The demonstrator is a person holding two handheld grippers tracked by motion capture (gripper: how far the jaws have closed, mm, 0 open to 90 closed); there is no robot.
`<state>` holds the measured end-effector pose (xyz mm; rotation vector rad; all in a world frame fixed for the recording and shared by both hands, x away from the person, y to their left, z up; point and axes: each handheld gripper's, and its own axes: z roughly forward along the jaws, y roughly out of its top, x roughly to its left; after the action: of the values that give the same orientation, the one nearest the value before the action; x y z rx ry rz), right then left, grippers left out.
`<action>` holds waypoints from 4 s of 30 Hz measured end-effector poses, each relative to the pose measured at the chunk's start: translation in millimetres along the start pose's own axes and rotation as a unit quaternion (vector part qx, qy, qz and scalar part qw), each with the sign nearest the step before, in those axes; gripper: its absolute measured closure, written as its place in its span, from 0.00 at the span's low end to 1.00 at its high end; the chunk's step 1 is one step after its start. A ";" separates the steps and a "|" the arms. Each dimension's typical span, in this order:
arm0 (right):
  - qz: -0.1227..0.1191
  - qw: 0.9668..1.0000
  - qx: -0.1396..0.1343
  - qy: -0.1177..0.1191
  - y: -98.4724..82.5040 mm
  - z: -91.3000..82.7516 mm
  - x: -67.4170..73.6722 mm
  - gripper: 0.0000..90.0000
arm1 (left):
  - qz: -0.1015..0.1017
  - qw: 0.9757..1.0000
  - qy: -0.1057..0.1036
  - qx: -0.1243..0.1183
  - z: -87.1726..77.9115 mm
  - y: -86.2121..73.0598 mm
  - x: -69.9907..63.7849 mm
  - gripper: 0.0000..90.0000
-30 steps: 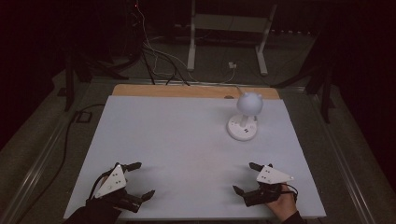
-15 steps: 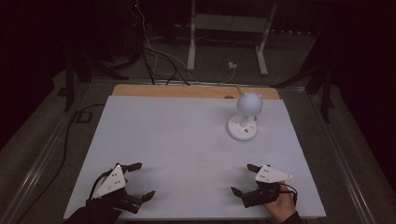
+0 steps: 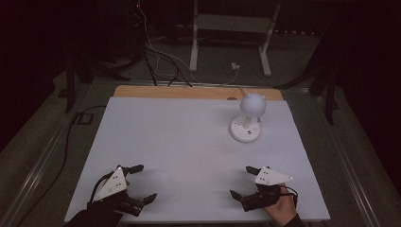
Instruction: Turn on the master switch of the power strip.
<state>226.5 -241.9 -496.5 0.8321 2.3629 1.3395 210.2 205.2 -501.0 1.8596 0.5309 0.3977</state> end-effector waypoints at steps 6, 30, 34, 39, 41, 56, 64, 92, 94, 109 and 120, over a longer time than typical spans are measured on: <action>0.000 1.000 0.007 0.008 15.6 -4.1 2.0 0.00 | -0.002 1.000 0.000 0.005 0.7 -0.1 0.3 0.00; -0.013 0.999 -0.025 0.021 63.4 -15.6 -7.5 0.00 | -0.001 1.000 -0.001 0.004 0.4 0.3 0.0 0.00; -0.016 0.999 -0.028 0.018 72.6 -19.5 -13.4 0.00 | -0.002 1.000 -0.002 0.003 0.3 0.4 0.2 0.00; -0.014 0.999 -0.036 0.013 79.1 -22.6 -19.7 0.00 | -0.001 1.000 -0.002 0.004 0.4 0.4 0.1 0.00; -0.014 0.999 -0.042 0.011 82.9 -24.1 -24.1 0.00 | -0.001 1.000 -0.002 0.004 0.3 0.4 0.1 0.00; 0.003 0.998 -0.058 -0.018 90.6 -27.3 -53.0 0.00 | -0.002 1.000 -0.002 0.004 0.3 0.5 0.4 0.00; 0.014 0.997 -0.059 -0.039 87.5 -26.4 -76.4 0.00 | -0.003 1.000 -0.002 0.003 0.5 0.3 0.5 0.00; 0.080 0.993 -0.012 -0.088 58.9 9.8 -160.1 0.00 | -0.002 1.000 -0.003 0.005 1.2 0.2 0.2 0.00; 0.082 0.992 -0.007 -0.094 56.5 13.2 -165.1 0.00 | -0.002 1.000 -0.004 0.004 1.2 0.2 0.3 0.00; 0.121 0.980 0.016 -0.156 49.6 28.9 -194.7 0.00 | -0.003 1.000 -0.004 0.006 1.4 0.0 0.3 0.00; 0.181 0.966 0.018 -0.186 39.1 34.6 -205.7 0.14 | -0.003 1.000 -0.006 0.009 2.3 -0.7 -0.1 0.00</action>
<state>419.6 -329.6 -485.9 1.4404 2.0114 1.1368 211.2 203.5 -502.5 1.8765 0.5338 0.3775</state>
